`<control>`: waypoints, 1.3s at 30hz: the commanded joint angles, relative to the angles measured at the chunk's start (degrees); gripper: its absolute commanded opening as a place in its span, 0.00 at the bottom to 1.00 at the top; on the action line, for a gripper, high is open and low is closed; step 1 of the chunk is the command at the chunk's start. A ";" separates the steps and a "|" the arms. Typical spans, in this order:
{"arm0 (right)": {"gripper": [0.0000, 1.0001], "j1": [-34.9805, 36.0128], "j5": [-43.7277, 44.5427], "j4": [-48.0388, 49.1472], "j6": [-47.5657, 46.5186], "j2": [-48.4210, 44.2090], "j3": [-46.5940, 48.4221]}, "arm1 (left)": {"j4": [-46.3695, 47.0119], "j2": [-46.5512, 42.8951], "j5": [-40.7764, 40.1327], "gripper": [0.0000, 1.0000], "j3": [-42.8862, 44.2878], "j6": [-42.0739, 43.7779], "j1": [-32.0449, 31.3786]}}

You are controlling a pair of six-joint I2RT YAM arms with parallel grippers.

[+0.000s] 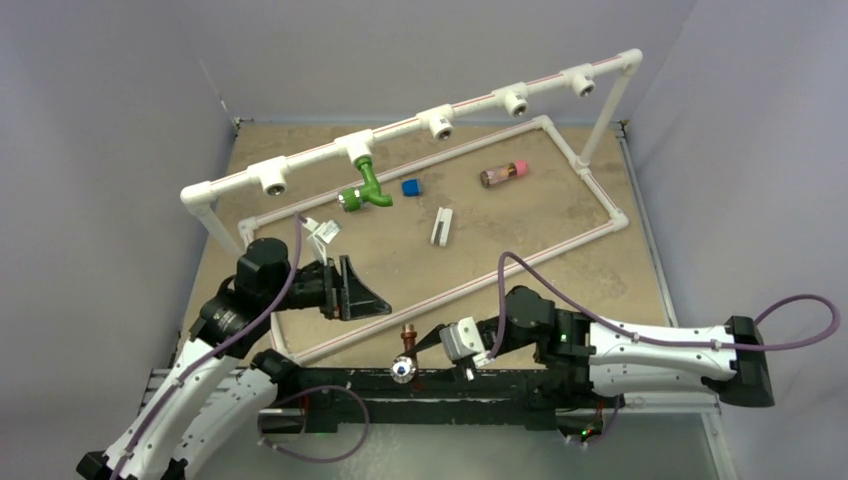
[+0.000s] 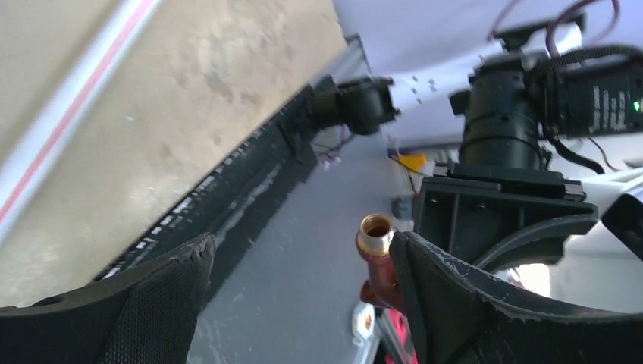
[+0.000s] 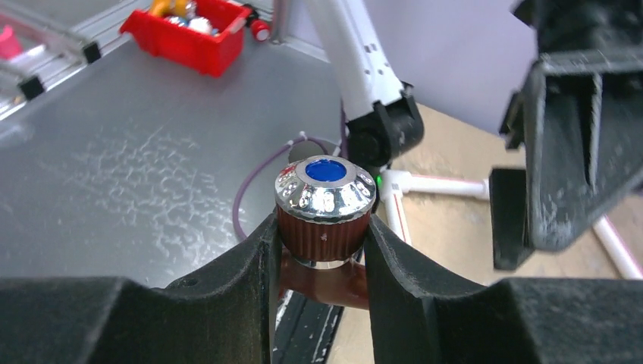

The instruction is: Install the water faucets

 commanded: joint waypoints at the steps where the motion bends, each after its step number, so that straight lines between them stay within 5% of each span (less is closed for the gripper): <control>1: 0.00 0.21 -13.49 -2.98 -13.63 2.91 6.90 | 7.94 1.35 15.25 0.86 -1.73 -2.79 0.03; 18: 0.00 0.20 -28.27 -7.37 -23.50 11.98 15.68 | 20.54 0.66 38.71 0.78 -6.14 -7.59 0.03; 39: 0.00 0.12 -28.97 -5.34 -21.58 19.65 20.35 | 13.71 0.37 44.64 0.53 -5.59 -0.49 0.03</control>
